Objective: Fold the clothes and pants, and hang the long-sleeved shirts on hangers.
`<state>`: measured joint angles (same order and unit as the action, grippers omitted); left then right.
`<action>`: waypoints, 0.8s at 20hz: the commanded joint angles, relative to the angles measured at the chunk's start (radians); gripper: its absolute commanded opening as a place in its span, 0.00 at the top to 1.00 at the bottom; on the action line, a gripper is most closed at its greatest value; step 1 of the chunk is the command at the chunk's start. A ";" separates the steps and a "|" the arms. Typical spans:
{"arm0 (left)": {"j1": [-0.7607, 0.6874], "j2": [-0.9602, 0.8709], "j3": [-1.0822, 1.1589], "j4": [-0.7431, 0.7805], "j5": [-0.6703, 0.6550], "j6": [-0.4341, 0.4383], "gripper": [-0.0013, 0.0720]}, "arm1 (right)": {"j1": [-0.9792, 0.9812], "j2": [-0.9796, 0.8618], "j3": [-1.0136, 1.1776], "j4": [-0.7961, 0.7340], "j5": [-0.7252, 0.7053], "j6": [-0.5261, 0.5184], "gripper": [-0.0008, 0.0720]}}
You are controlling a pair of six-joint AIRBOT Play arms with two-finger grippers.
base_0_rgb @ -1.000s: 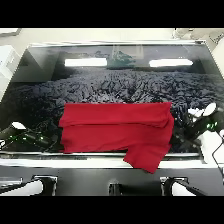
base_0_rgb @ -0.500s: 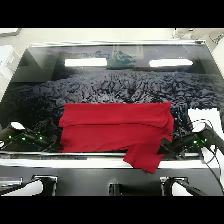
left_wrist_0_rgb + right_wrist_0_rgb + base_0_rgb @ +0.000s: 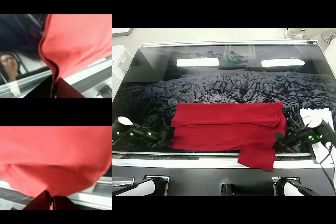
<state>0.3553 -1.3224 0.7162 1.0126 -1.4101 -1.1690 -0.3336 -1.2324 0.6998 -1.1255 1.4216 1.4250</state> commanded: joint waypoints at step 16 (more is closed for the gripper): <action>-0.139 -0.648 0.947 -0.055 -0.003 -0.335 0.96 | 0.109 -0.669 0.910 0.100 -0.039 0.096 0.93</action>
<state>0.2348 -1.8809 1.5963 0.9699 -1.4071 -1.4715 -0.2276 -1.8278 1.5757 -1.0790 1.3933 1.5120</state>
